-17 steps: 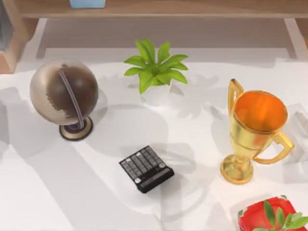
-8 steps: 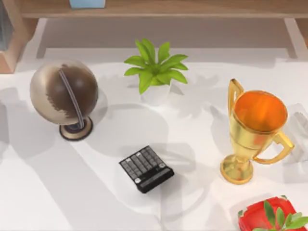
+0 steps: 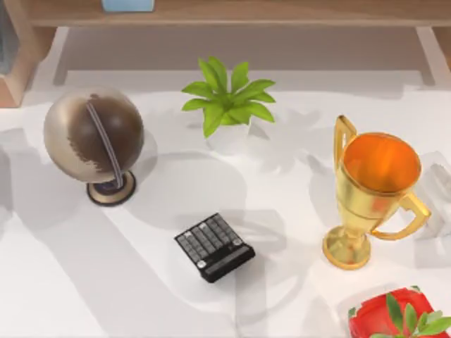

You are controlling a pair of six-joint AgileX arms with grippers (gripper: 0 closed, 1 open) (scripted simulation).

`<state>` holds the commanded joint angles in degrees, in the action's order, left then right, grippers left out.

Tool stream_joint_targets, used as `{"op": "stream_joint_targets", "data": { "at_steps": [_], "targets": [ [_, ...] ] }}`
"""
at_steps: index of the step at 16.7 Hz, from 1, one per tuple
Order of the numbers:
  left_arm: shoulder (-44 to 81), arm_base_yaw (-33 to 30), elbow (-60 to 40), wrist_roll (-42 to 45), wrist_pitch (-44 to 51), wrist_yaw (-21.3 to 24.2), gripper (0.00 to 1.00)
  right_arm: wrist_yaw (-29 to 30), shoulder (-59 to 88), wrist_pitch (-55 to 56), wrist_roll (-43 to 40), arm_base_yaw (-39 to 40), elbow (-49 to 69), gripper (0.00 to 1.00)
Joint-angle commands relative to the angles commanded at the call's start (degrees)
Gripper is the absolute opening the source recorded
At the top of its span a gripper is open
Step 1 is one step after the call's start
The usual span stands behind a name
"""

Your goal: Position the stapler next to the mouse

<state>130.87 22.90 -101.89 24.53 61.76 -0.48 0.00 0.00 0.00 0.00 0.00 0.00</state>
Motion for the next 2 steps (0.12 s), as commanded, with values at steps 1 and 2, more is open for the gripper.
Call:
{"op": "stream_joint_targets", "data": {
  "at_steps": [1,2],
  "targets": [
    [0.0,0.0,0.0,0.0,0.0,0.0,1.0,0.0,0.0,0.0,0.0,0.0,0.0,1.0],
    [0.0,0.0,0.0,0.0,0.0,0.0,1.0,0.0,0.0,0.0,0.0,0.0,0.0,1.0]
  ]
}}
